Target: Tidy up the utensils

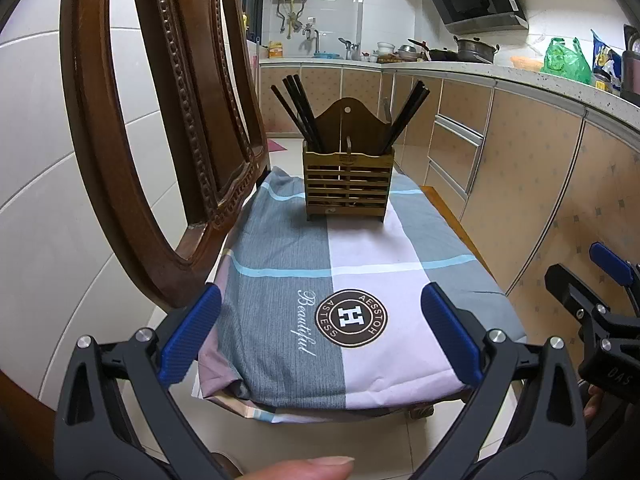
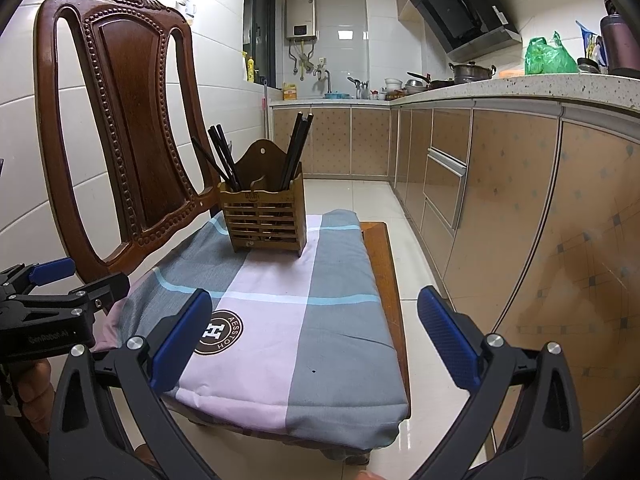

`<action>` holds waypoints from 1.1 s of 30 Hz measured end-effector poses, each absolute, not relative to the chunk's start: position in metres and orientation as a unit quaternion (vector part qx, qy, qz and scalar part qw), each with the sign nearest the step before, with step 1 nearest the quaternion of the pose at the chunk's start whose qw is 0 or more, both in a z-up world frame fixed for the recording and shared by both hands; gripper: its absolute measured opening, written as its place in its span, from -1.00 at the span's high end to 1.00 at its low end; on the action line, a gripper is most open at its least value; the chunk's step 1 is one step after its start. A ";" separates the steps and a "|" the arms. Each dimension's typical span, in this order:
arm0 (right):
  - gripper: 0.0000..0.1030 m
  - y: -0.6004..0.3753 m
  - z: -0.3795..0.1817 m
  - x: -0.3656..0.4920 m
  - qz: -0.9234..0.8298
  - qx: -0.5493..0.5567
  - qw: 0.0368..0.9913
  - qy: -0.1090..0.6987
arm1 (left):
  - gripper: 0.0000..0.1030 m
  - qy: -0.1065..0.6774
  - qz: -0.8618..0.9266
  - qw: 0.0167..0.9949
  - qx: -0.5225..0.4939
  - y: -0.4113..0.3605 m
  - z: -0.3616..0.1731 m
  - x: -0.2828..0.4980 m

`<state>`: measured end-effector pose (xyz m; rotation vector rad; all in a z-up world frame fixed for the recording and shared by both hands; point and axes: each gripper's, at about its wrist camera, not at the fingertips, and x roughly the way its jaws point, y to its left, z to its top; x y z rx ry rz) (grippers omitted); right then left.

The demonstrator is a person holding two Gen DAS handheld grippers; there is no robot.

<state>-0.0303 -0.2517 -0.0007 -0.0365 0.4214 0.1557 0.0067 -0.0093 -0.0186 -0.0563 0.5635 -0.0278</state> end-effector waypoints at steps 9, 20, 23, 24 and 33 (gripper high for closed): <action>-0.94 -0.252 -0.001 -0.031 0.077 -0.019 0.975 0.209 | -0.92 0.279 -0.015 0.960 -0.027 -0.009 -0.020 0.007; -0.94 -0.251 -0.002 -0.032 0.077 -0.021 0.974 0.211 | -0.92 0.281 -0.018 0.959 -0.028 -0.008 -0.020 0.007; -0.94 -0.250 -0.003 -0.032 0.078 -0.021 0.974 0.211 | -0.92 0.280 -0.018 0.959 -0.028 -0.008 -0.020 0.007; -0.94 -0.250 -0.003 -0.032 0.078 -0.021 0.974 0.211 | -0.92 0.280 -0.018 0.959 -0.028 -0.008 -0.020 0.007; -0.94 -0.250 -0.003 -0.033 0.078 -0.023 0.974 0.212 | -0.92 0.285 -0.021 0.958 -0.034 -0.006 -0.021 0.009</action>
